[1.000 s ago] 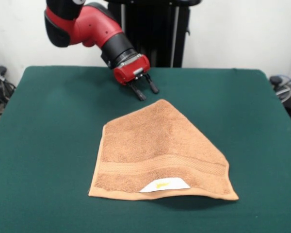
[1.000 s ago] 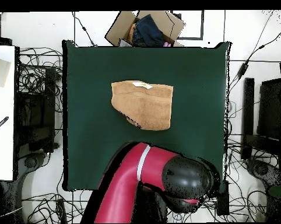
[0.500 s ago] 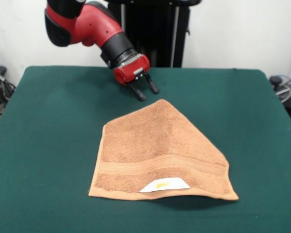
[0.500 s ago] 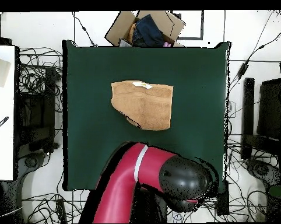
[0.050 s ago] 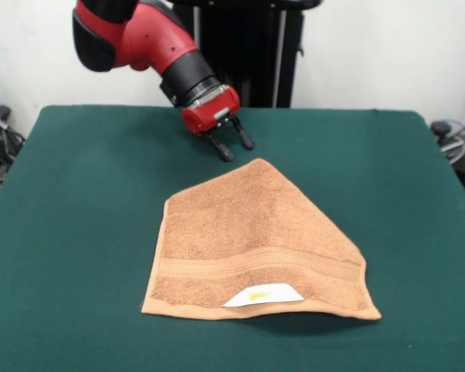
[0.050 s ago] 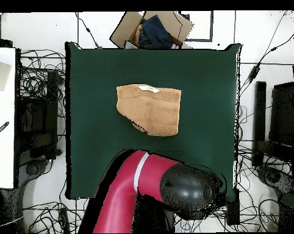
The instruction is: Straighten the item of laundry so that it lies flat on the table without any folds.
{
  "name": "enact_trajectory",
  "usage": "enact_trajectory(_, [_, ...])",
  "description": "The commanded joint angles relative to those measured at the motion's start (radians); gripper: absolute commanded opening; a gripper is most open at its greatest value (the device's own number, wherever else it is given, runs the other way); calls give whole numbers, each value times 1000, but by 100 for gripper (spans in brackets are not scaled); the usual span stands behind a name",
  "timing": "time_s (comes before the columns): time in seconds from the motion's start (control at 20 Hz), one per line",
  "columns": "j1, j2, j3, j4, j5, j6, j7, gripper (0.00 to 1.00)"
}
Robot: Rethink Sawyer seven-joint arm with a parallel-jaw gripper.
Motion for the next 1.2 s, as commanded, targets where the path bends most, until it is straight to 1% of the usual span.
enact_trajectory(0.05, [82,184,266,-188,113,560,436,100])
enact_trajectory(0.6, [84,159,265,-159,136,573,411,100])
enact_trajectory(0.8, [83,153,269,-161,125,581,424,100])
enact_trajectory(1.2, [84,162,290,-196,100,617,471,100])
